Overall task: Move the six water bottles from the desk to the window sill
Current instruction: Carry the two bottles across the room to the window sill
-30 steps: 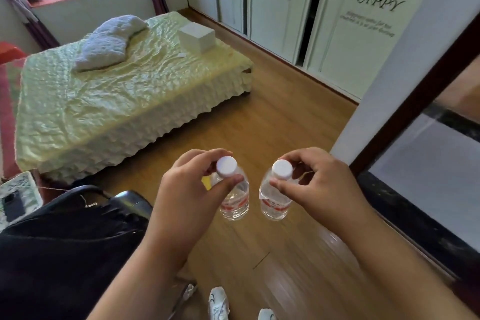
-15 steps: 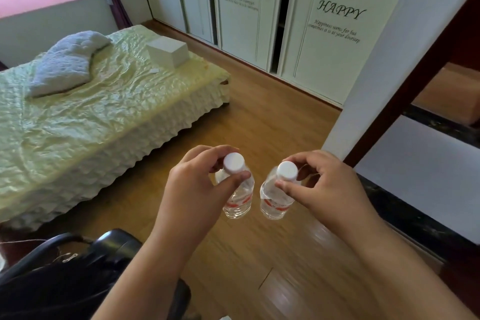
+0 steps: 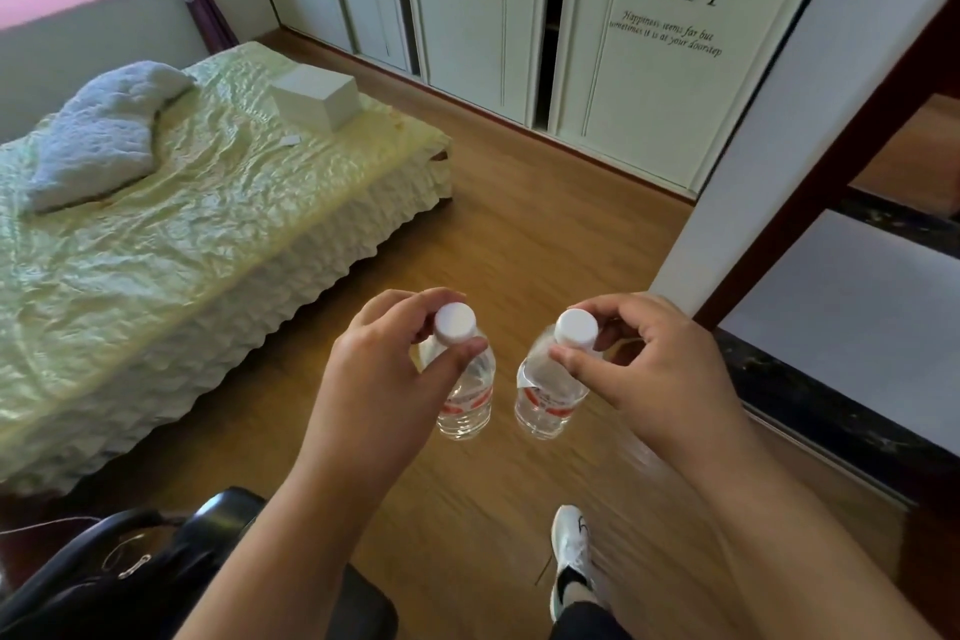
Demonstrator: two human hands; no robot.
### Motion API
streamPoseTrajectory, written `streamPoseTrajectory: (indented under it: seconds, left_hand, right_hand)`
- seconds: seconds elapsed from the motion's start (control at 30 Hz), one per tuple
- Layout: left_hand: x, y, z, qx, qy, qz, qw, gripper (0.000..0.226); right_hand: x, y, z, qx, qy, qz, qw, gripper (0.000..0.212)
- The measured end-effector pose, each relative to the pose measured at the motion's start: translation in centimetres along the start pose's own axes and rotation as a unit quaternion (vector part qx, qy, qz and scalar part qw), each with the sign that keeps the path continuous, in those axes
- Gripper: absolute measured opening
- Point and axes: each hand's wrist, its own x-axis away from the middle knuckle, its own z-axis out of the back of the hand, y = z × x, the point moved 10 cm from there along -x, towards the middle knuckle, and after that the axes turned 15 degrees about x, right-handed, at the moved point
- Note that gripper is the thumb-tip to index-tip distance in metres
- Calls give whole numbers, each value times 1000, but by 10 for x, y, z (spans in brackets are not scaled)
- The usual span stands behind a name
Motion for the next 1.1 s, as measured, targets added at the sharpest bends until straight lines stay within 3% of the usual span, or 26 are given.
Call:
streamPoseTrajectory:
  seconds: [0.63,1.1]
  left_hand:
    - [-169,5,-79,23,86,23,996,33]
    - [-307,-68,-105,47,9,57,997,33]
  right_hand:
    - [-223,58,38,-10,-21,84,996,37]
    - [-350,72,7,50,-40,38,997,40]
